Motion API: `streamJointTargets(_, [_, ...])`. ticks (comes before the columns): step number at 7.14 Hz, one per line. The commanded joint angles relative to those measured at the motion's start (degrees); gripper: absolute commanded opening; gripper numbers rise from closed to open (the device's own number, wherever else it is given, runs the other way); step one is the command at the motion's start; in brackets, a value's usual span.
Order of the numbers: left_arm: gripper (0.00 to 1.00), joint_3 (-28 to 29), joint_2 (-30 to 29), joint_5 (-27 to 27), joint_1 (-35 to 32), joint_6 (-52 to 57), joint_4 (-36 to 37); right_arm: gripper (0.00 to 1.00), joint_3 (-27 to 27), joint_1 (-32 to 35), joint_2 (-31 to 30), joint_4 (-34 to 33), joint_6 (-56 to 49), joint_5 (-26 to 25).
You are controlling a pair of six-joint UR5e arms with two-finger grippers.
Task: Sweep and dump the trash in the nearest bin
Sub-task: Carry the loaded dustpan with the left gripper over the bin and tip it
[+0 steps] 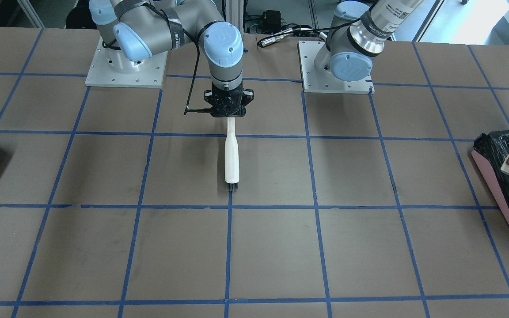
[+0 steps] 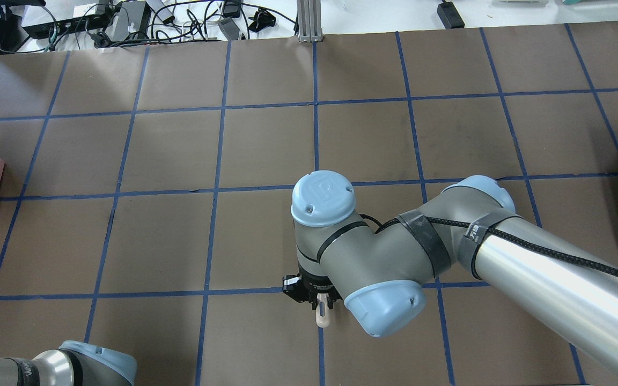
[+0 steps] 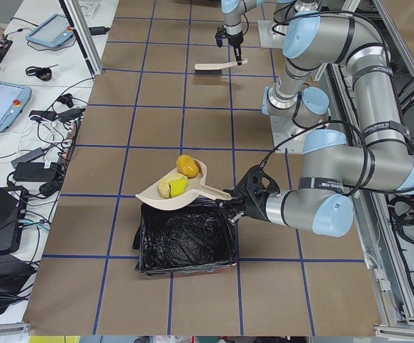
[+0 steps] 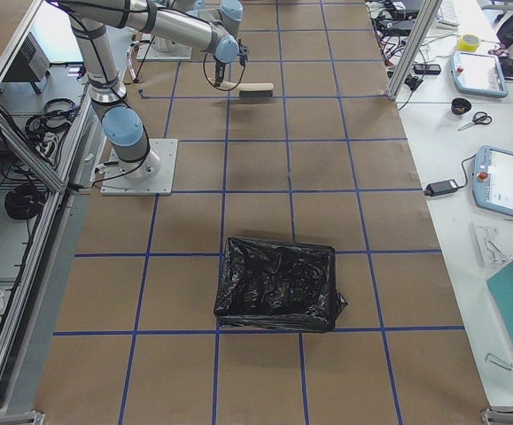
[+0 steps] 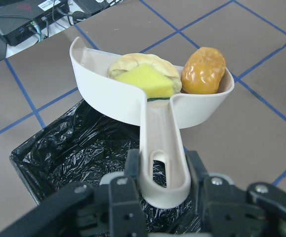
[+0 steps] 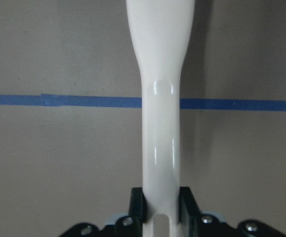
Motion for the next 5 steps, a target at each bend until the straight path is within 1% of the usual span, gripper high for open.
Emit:
streamJointTargets(1, [0.00, -0.06, -1.09, 1.57, 0.97, -4.73, 6.72, 0.01, -0.10, 0.00, 0.58, -0.03, 0.00, 0.00])
streamJointTargets(2, [0.00, 0.02, -1.53, 2.71, 2.10, -5.27, 7.28, 0.04, -0.10, 0.00, 0.58, -0.03, 0.00, 0.00])
streamJointTargets(4, [0.00, 0.37, -1.27, 4.47, 4.03, -5.27, 9.30, 0.15, -0.10, 0.00, 0.58, 0.14, -0.35, 0.00])
streamJointTargets(5, [0.00, 0.72, -1.10, 5.96, 5.09, -5.27, 10.09, 0.27, -0.18, 0.00, 0.67, 0.14, -0.35, 0.00])
